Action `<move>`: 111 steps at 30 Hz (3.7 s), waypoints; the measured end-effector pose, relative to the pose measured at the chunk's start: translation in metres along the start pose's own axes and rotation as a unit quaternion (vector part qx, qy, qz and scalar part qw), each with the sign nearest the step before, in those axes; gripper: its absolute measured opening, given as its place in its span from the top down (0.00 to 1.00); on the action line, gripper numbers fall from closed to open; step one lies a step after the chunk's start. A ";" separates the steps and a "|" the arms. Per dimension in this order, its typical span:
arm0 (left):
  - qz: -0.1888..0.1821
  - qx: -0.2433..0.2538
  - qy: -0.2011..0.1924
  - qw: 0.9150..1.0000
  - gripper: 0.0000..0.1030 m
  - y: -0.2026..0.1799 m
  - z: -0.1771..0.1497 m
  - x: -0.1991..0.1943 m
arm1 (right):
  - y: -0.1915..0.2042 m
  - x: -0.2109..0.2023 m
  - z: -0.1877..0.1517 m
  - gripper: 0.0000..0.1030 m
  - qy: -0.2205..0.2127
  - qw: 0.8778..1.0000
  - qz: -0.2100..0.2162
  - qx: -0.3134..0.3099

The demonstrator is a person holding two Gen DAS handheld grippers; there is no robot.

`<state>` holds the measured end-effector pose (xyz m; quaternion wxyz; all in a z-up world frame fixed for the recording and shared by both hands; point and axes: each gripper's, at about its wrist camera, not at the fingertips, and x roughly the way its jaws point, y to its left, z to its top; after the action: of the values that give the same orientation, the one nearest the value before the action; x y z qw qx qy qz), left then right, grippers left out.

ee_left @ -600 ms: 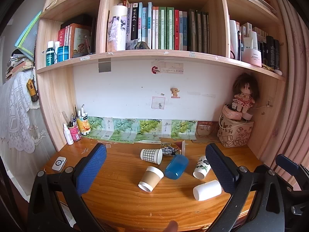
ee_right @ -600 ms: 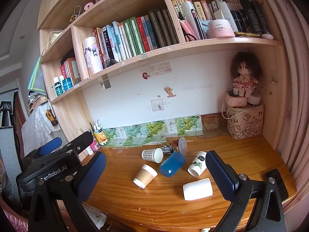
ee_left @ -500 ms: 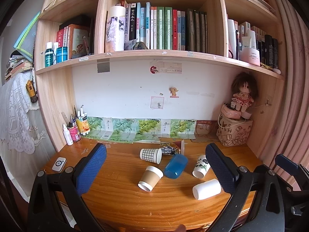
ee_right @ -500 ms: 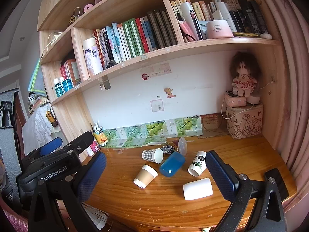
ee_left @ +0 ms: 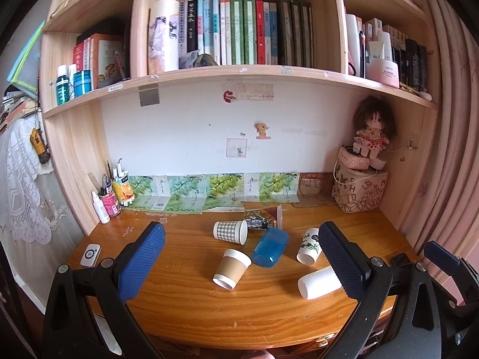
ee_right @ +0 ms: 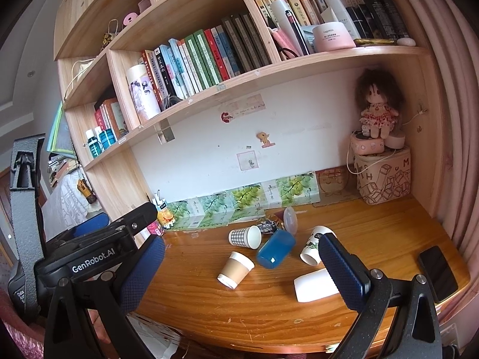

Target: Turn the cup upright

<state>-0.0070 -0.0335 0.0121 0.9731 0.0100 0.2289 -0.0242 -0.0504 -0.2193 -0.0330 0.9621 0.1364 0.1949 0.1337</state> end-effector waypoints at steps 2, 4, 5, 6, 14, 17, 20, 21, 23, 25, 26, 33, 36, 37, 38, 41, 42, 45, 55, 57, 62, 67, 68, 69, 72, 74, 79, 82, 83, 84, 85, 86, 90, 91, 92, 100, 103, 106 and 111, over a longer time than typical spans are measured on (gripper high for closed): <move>-0.007 0.009 0.007 1.000 0.01 -0.003 0.001 0.005 | -0.001 0.005 -0.001 0.00 0.008 1.000 0.000 0.005; -0.011 0.016 0.016 1.000 0.01 -0.005 0.003 0.014 | -0.002 0.010 -0.001 0.00 0.015 1.000 -0.004 0.007; -0.014 0.017 0.022 1.000 0.01 -0.006 0.003 0.019 | -0.004 0.012 -0.001 0.00 0.017 1.000 -0.008 0.008; -0.018 0.018 0.028 0.999 0.01 -0.007 0.003 0.024 | -0.005 0.015 0.000 0.00 0.019 1.000 -0.011 0.009; -0.033 0.033 0.103 0.994 0.01 -0.020 0.004 0.083 | -0.029 0.053 0.003 0.00 0.068 0.996 -0.043 0.032; -0.046 0.033 0.140 0.989 0.01 -0.024 0.004 0.108 | -0.042 0.073 0.005 0.00 0.096 0.993 -0.045 0.051; -0.053 0.037 0.179 0.982 0.01 -0.030 0.003 0.137 | -0.055 0.094 0.007 0.00 0.125 0.989 -0.048 0.064; -0.056 0.037 0.192 0.979 0.01 -0.032 0.003 0.147 | -0.061 0.101 0.009 0.00 0.133 0.988 -0.044 0.071; -0.069 0.036 0.216 0.973 0.01 -0.035 0.004 0.164 | -0.072 0.114 0.011 0.00 0.141 0.985 -0.038 0.089; -0.077 0.039 0.235 0.968 0.01 -0.039 0.003 0.181 | -0.085 0.126 0.015 0.00 0.148 0.982 -0.038 0.107; -0.078 0.045 0.245 0.965 0.01 -0.042 0.003 0.191 | -0.091 0.132 0.016 0.00 0.150 0.981 -0.039 0.114; -0.069 0.081 0.308 0.946 0.01 -0.056 -0.007 0.254 | -0.131 0.179 0.021 0.00 0.180 0.967 -0.042 0.178; -0.064 0.096 0.331 0.937 0.01 -0.060 -0.014 0.279 | -0.144 0.197 0.020 0.00 0.194 0.961 -0.044 0.195; -0.055 0.105 0.339 0.933 0.01 -0.063 -0.017 0.287 | -0.147 0.202 0.019 0.00 0.198 0.959 -0.045 0.196; -0.048 0.112 0.345 0.931 0.01 -0.065 -0.020 0.293 | -0.150 0.208 0.018 0.00 0.204 0.958 -0.048 0.196; -0.043 0.134 0.372 0.918 0.01 -0.072 -0.034 0.314 | -0.156 0.222 0.015 0.00 0.220 0.954 -0.053 0.197; -0.043 0.138 0.382 0.913 0.01 -0.073 -0.038 0.320 | -0.158 0.226 0.014 0.00 0.225 0.952 -0.055 0.200; -0.042 0.151 0.403 0.902 0.01 -0.078 -0.051 0.334 | -0.166 0.236 0.010 0.00 0.238 0.947 -0.060 0.208; -0.033 0.174 0.437 0.882 0.01 -0.092 -0.070 0.373 | -0.185 0.256 -0.001 0.00 0.264 0.933 -0.075 0.231; -0.034 0.174 0.445 0.878 0.01 -0.093 -0.072 0.380 | -0.187 0.259 -0.002 0.00 0.267 0.932 -0.077 0.234; -0.036 0.177 0.463 0.868 0.04 -0.093 -0.080 0.392 | -0.191 0.262 -0.005 0.00 0.270 0.928 -0.084 0.242; -0.036 0.167 0.484 0.858 0.13 -0.091 -0.085 0.401 | -0.194 0.262 -0.006 0.00 0.275 0.925 -0.090 0.247; -0.038 0.163 0.486 0.858 0.14 -0.091 -0.085 0.402 | -0.195 0.262 -0.006 0.00 0.275 0.925 -0.091 0.246; -0.040 0.160 0.489 0.857 0.17 -0.091 -0.085 0.404 | -0.196 0.262 -0.006 0.00 0.275 0.925 -0.093 0.246; -0.052 0.143 0.499 0.853 0.23 -0.089 -0.085 0.410 | -0.197 0.261 -0.006 0.00 0.273 0.924 -0.096 0.249; -0.055 0.135 0.502 0.852 0.24 -0.088 -0.085 0.412 | -0.199 0.261 -0.006 0.00 0.275 0.923 -0.097 0.251; -0.058 0.131 0.500 0.854 0.25 -0.085 -0.082 0.416 | -0.199 0.261 -0.008 0.00 0.281 0.921 -0.097 0.253; -0.057 0.125 0.501 0.855 0.25 -0.083 -0.081 0.416 | -0.197 0.259 -0.007 0.00 0.282 0.921 -0.097 0.250; -0.057 0.123 0.499 0.856 0.25 -0.083 -0.079 0.415 | -0.196 0.258 -0.007 0.00 0.282 0.922 -0.096 0.249; -0.057 0.121 0.497 0.857 0.25 -0.083 -0.079 0.414 | -0.195 0.257 -0.007 0.00 0.282 0.922 -0.095 0.247; -0.057 0.121 0.495 0.859 0.25 -0.082 -0.078 0.413 | -0.194 0.256 -0.007 0.00 0.282 0.923 -0.095 0.246; -0.056 0.122 0.492 0.860 0.25 -0.081 -0.077 0.412 | -0.193 0.255 -0.007 0.00 0.282 0.923 -0.094 0.245; -0.056 0.119 0.474 0.871 0.25 -0.082 -0.070 0.395 | -0.189 0.248 -0.007 0.00 0.283 0.924 -0.090 0.241; -0.057 0.116 0.470 0.873 0.25 -0.082 -0.068 0.391 | -0.187 0.246 -0.007 0.00 0.282 0.924 -0.090 0.240; -0.059 0.113 0.466 0.875 0.25 -0.081 -0.066 0.387 | -0.186 0.243 -0.007 0.00 0.281 0.925 -0.090 0.239; -0.075 0.100 0.435 0.892 0.26 -0.078 -0.056 0.343 | -0.169 0.217 -0.004 0.00 0.266 0.935 -0.092 0.218; -0.076 0.090 0.422 0.899 0.26 -0.075 -0.054 0.327 | -0.161 0.206 -0.004 0.00 0.260 0.938 -0.094 0.210; -0.079 0.084 0.413 0.904 0.26 -0.068 -0.056 0.310 | -0.152 0.195 -0.004 0.00 0.255 0.941 -0.096 0.199; -0.084 0.067 0.393 0.913 0.26 -0.054 -0.062 0.278 | -0.135 0.176 -0.008 0.00 0.246 0.947 -0.098 0.181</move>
<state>0.2117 -0.0972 -0.1679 0.7957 0.0650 0.5909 -0.1157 0.1298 -0.2886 -0.1422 0.8516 0.2514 0.4590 0.0303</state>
